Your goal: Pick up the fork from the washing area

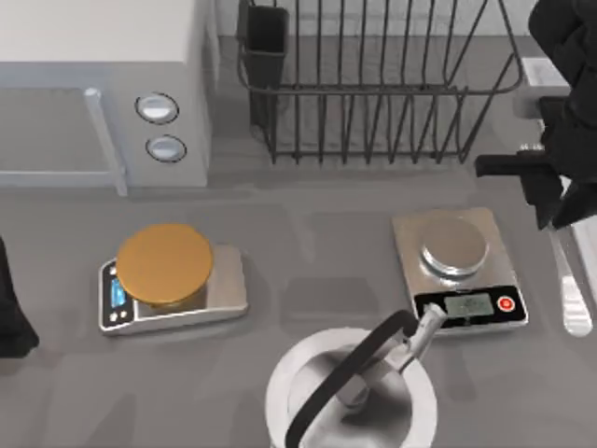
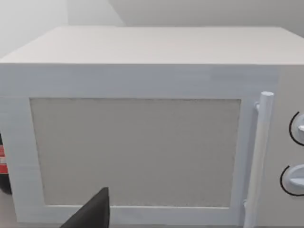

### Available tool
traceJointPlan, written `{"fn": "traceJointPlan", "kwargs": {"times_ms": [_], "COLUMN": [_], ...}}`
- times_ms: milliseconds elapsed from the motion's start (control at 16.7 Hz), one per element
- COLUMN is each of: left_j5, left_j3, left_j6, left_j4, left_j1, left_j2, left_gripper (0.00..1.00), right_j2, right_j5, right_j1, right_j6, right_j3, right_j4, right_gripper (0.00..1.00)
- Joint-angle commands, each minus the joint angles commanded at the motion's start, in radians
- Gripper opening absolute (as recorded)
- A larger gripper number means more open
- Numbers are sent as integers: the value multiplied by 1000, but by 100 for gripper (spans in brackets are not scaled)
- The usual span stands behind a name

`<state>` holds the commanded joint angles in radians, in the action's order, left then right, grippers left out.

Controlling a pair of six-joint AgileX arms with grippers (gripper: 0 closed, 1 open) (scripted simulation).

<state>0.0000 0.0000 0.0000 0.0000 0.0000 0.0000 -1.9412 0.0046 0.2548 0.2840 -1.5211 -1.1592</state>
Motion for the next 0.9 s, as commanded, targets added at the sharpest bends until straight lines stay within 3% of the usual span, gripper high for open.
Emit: {"fn": "traceJointPlan", "kwargs": {"times_ms": [300, 600, 900], "left_j5": [0, 0, 0], "left_j3": [0, 0, 0], "left_j6": [0, 0, 0], "left_j4": [0, 0, 0], "left_j1": [0, 0, 0], "left_j2": [0, 0, 0], "left_gripper": [100, 100, 100], "right_j2": [-13, -13, -13], "right_j5": [-3, -3, -3], "right_j1": [3, 3, 3], "right_j6": [-9, -10, -10], "right_j3": [139, 152, 152], "right_j4": [157, 175, 175], "right_gripper": [0, 0, 38]}}
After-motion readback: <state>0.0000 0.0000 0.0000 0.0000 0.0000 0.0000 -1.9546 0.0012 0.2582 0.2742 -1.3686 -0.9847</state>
